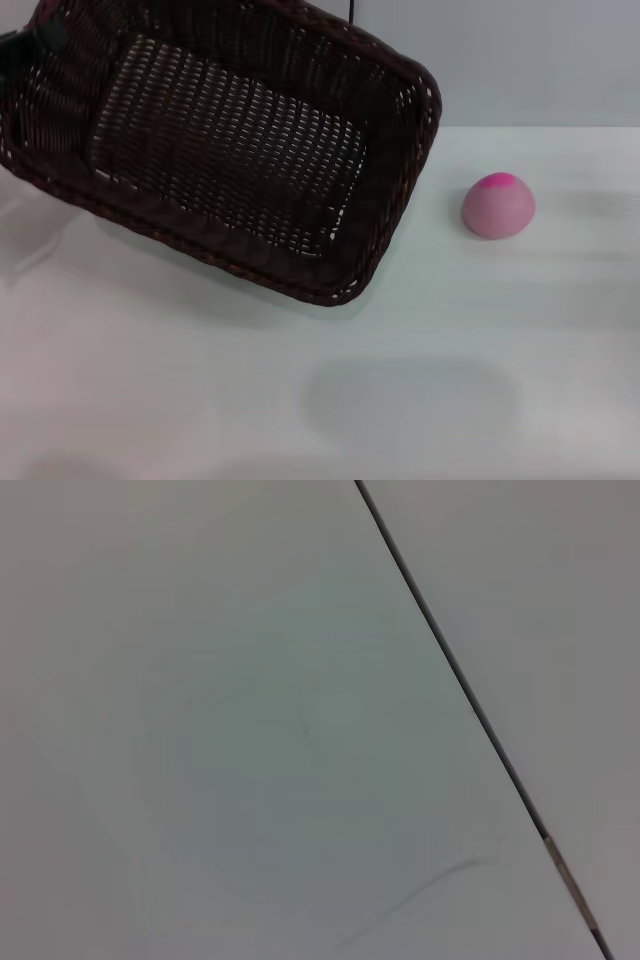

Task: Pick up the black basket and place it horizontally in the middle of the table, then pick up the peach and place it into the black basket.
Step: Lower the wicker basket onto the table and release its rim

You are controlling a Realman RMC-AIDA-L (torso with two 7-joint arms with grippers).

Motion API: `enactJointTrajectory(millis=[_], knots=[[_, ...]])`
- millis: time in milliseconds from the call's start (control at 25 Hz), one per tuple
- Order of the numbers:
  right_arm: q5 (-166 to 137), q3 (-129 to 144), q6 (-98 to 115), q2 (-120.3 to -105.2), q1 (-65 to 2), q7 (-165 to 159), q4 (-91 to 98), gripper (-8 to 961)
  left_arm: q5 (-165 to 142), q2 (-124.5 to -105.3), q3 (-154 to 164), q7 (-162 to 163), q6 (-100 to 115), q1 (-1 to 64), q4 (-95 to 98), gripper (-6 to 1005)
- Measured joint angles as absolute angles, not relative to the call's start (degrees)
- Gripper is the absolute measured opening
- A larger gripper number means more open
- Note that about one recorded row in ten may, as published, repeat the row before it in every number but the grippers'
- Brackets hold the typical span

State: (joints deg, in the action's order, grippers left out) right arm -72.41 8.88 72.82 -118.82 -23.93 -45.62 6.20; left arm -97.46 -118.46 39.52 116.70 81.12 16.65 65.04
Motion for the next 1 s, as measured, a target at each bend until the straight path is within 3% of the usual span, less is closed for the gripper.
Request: enactJointTrajectory(millis=[600, 1000], knots=[[-72.42, 8.45, 71.27, -118.65, -24.80, -45.62, 6.62, 736, -86.42, -118.66, 40.69, 107.07, 81.91, 8.47, 49.06, 204], [-72.37, 8.17, 70.07, -118.65, -25.35, -45.61, 7.06, 736, -79.66, -118.89, 45.51, 103.46, 82.66, 7.66, 42.63, 212]])
